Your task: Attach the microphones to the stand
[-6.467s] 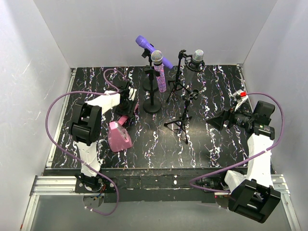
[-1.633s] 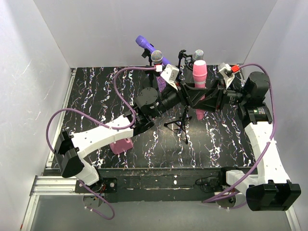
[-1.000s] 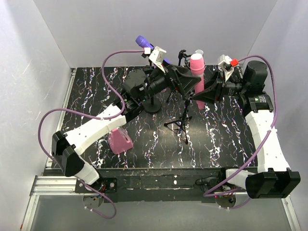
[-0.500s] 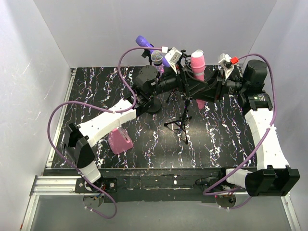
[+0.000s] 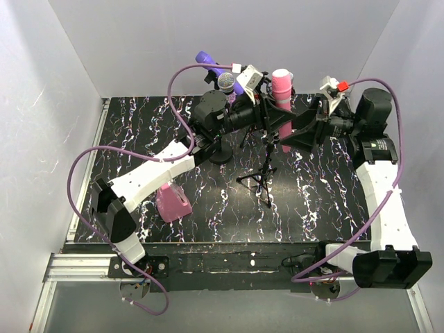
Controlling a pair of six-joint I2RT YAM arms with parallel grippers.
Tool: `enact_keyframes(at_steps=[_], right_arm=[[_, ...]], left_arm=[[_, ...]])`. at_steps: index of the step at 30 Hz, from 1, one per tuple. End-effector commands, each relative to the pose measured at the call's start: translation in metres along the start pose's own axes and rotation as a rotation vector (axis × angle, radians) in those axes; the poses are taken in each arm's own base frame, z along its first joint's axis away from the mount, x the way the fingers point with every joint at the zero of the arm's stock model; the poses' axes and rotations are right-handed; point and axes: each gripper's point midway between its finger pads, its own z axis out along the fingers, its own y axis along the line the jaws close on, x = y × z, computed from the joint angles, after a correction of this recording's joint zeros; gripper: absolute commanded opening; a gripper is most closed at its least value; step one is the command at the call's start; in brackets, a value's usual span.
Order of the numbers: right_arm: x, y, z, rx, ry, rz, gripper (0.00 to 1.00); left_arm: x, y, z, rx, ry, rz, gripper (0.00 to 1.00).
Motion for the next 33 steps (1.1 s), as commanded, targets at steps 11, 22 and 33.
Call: enact_keyframes(at_steps=[11, 22, 33], right_arm=[[0.059, -0.022, -0.053, 0.239, -0.047, 0.017, 0.82], [0.1, -0.041, -0.069, 0.278, -0.069, 0.084, 0.83], [0.105, -0.047, -0.073, 0.287, -0.079, 0.121, 0.82]], left_arm=[[-0.068, 0.016, 0.002, -0.131, -0.11, 0.212, 0.0], [-0.052, 0.05, 0.03, -0.183, -0.092, 0.26, 0.0], [-0.03, 0.064, 0.03, -0.213, -0.054, 0.264, 0.0]])
